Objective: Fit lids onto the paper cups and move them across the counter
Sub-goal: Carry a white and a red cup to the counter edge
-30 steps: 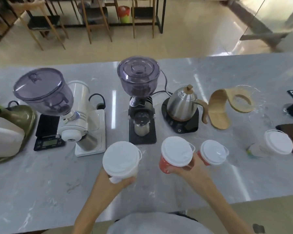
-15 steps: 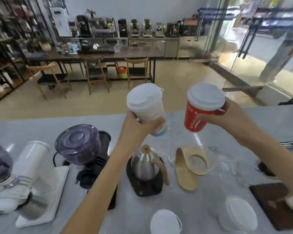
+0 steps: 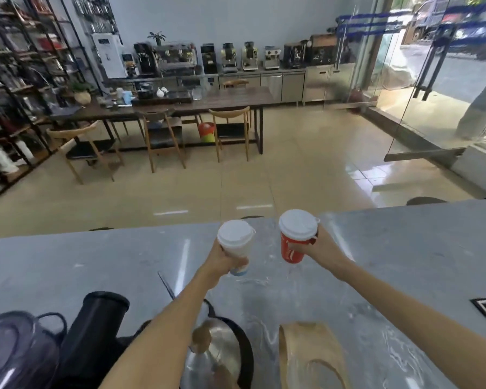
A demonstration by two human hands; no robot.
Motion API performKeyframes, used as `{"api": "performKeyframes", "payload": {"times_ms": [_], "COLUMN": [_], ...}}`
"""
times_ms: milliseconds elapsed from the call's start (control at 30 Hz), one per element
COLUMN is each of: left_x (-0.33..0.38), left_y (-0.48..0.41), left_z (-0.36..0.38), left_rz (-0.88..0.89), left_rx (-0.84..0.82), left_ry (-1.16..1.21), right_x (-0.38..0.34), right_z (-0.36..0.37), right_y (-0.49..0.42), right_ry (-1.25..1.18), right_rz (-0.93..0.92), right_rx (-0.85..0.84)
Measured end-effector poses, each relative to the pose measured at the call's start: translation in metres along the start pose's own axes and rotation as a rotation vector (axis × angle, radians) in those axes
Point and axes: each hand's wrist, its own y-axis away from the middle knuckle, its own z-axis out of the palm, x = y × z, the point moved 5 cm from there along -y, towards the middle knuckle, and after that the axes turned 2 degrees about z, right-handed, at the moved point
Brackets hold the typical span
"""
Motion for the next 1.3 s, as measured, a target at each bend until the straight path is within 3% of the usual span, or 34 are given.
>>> {"api": "performKeyframes", "payload": {"times_ms": [267,700,1100,1200,1300], "left_x": [-0.052,-0.077,-0.083,-0.083,-0.083], "left_y": [-0.07,-0.083,-0.091,-0.089,-0.077], "left_z": [-0.016,-0.009,-0.01,-0.013,-0.019], "left_rz": [-0.026,-0.044,-0.115,-0.182,-0.357], "left_rx": [0.07,0.189,0.14,0.122,0.096], "left_ry": [-0.097,0.011,-0.008,-0.082,-0.176], "right_x": [0.085,0.122,0.126,0.122,0.118], "right_z": [0.028,0.046,0.051,0.05,0.044], "right_y": [-0.071,-0.094,-0.099,-0.095,-0.086], "right_ry": [-0.006,-0.075,0.011,0.056,0.066], "right_rz": [0.081,0.09,0.168,0.187,0.242], "right_rx": [-0.024,0.011,0.03,-0.01,-0.03]}}
